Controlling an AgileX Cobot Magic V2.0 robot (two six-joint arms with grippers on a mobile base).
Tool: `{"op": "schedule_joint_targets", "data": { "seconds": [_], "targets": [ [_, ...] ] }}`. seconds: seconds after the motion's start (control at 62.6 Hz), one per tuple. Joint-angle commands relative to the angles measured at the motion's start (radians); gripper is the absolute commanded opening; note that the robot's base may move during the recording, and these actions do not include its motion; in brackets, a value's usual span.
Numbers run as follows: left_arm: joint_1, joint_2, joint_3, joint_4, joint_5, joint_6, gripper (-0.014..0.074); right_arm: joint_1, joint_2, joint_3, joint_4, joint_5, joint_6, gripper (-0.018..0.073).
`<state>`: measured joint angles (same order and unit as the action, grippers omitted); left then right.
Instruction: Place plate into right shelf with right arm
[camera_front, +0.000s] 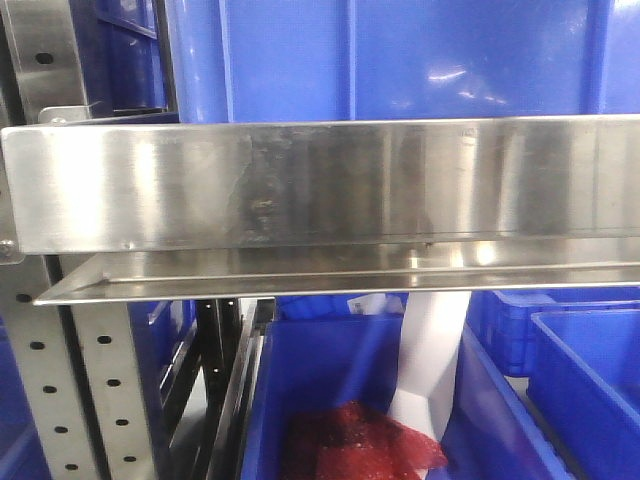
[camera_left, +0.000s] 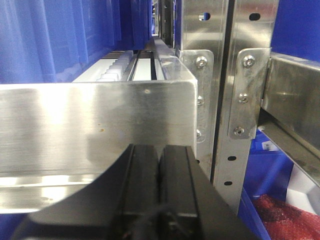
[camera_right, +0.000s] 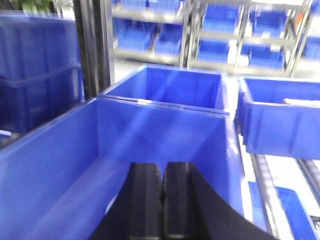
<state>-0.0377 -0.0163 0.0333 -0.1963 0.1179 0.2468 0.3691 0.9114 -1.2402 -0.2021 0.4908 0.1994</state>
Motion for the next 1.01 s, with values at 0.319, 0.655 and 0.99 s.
{"op": "schedule_joint_targets", "data": {
  "seconds": [0.319, 0.655, 0.99],
  "targets": [
    [-0.007, -0.01, 0.007, -0.004, -0.085, -0.002, -0.0047, -0.004, -0.514, 0.459, -0.005, -0.063, -0.004, 0.0055],
    [-0.007, -0.01, 0.007, -0.004, -0.085, -0.002, -0.0047, -0.004, -0.648, 0.622, -0.005, -0.042, -0.004, 0.0055],
    [-0.007, -0.01, 0.007, -0.004, -0.085, -0.002, -0.0047, -0.012, -0.648, 0.668, -0.005, -0.057, -0.004, 0.0055]
  ]
}}
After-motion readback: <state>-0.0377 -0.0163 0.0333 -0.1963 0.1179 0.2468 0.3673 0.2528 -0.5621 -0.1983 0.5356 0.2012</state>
